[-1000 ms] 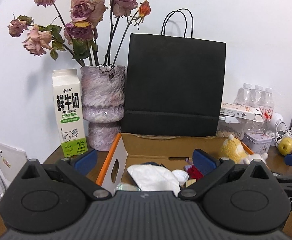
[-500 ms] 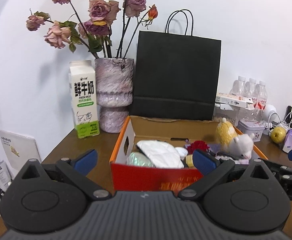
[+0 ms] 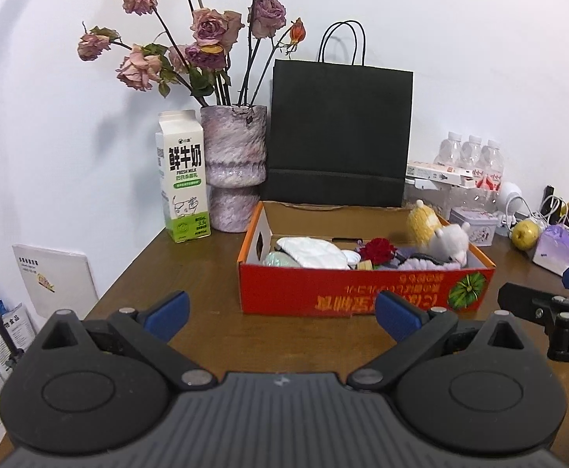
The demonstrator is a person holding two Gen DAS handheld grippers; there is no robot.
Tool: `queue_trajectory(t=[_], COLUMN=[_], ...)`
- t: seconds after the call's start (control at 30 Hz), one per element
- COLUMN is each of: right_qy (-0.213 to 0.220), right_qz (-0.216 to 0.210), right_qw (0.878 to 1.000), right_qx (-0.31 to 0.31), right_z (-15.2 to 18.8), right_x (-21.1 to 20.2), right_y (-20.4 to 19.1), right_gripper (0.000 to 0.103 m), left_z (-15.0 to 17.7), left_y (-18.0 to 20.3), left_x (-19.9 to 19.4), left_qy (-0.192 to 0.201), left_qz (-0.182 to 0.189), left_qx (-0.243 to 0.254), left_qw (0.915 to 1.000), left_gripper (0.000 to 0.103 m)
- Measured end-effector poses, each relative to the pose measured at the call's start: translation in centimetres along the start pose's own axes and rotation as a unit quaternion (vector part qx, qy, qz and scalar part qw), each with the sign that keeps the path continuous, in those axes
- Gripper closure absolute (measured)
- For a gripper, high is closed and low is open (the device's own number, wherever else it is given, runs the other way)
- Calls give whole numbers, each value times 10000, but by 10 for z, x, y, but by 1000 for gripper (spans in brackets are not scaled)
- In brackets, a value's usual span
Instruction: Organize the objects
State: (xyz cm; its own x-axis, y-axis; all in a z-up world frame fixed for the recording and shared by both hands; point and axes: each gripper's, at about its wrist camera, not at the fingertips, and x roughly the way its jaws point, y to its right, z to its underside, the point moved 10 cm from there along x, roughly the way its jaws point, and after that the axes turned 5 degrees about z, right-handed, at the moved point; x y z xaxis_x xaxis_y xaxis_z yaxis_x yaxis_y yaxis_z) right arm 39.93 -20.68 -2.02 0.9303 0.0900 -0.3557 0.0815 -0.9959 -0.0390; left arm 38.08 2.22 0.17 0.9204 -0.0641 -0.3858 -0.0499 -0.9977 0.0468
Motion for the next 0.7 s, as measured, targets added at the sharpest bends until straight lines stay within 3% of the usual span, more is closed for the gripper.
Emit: queue_trajectory(t=[0.7], right_qy=[-79], right_qz=[-42], right_qw=[10000], right_qx=[-1], right_z=[27], right_x=[-97], right_y=[-10], right_gripper=[0], left_z=[36], left_y=[1], left_x=[-96], left_qy=[-95], left_qz=[-37], left_qx=[79], left_qw=[9999], left_gripper=[0])
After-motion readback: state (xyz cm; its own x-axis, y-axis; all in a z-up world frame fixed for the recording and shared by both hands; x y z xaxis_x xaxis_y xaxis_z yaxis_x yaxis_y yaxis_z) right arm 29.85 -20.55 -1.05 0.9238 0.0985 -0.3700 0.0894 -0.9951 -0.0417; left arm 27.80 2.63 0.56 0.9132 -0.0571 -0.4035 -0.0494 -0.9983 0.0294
